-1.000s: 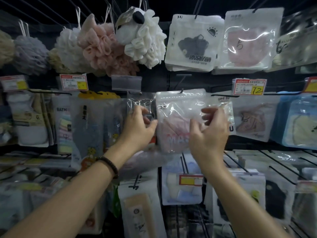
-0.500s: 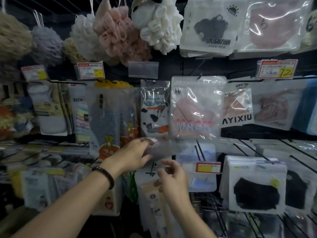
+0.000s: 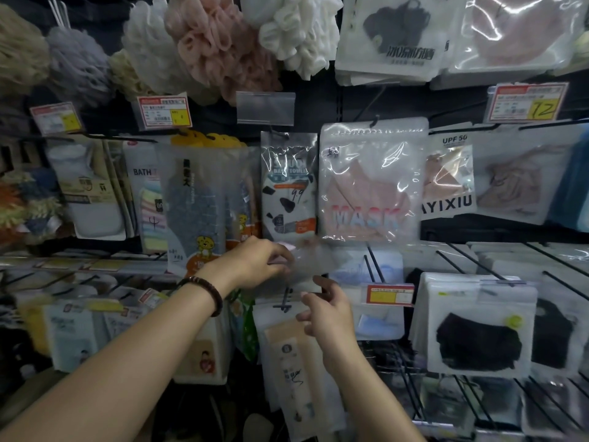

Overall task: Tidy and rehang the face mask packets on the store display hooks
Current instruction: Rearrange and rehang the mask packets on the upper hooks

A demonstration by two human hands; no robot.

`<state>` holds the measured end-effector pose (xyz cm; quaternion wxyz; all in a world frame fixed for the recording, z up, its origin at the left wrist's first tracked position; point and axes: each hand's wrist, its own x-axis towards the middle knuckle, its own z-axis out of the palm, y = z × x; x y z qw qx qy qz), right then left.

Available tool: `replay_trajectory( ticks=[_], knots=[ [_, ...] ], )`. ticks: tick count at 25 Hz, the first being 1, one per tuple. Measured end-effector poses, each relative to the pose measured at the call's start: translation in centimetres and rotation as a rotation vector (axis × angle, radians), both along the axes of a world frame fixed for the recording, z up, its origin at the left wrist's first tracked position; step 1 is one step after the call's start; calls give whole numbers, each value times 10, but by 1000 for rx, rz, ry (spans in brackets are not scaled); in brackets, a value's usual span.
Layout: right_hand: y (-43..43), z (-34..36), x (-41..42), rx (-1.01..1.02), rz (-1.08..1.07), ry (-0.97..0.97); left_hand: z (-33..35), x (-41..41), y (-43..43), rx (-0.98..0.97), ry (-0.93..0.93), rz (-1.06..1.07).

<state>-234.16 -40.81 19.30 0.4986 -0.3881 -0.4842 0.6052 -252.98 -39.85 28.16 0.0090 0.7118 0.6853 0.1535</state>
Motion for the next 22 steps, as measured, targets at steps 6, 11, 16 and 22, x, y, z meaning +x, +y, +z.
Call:
replay_trajectory(
  ticks=[6, 11, 16, 22],
  knots=[
    [2, -2, 1, 40, 15, 59, -6, 13, -1, 85, 99, -2],
    [3, -4, 1, 47, 34, 68, -6, 18, 2, 94, 294, 3],
    [1, -5, 5, 95, -35, 61, -3, 16, 2, 85, 291, 14],
    [1, 0, 4, 152, -27, 22, -7, 16, -8, 190, 431, -159]
  ],
)
